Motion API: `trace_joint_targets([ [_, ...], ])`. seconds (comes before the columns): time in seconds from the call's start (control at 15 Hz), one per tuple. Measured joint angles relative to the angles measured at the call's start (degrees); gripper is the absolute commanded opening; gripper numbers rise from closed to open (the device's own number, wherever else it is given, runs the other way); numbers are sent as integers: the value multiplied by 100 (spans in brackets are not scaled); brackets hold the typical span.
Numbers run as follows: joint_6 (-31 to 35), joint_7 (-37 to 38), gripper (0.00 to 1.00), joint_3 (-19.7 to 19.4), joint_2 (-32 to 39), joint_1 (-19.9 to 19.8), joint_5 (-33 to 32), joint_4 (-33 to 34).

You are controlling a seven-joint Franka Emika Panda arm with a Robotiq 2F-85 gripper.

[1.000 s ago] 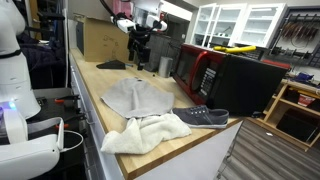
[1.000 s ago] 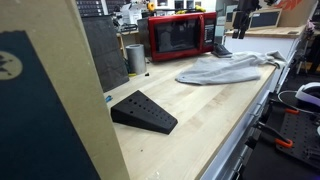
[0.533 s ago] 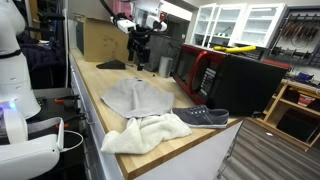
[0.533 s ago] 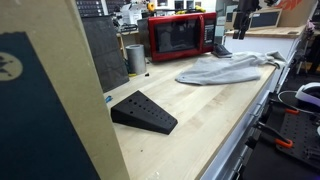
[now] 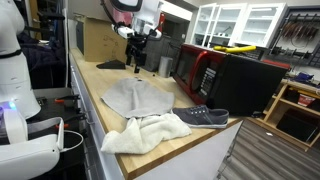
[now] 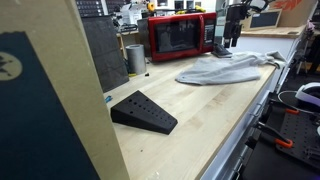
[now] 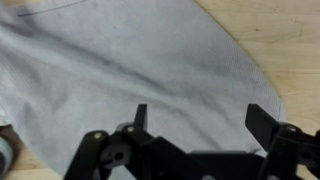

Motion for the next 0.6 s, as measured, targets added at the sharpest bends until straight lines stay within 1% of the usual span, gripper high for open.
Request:
trace_joint_targets([
  [0.2, 420, 739, 100, 621, 617, 357, -37, 7],
  [0.33, 518, 1283, 100, 970, 1069, 579, -179, 118],
  [0.47, 467, 1812, 100, 1192, 1439, 745, -417, 288],
  [0.6, 216, 2147, 100, 1273, 1650, 833, -598, 465],
])
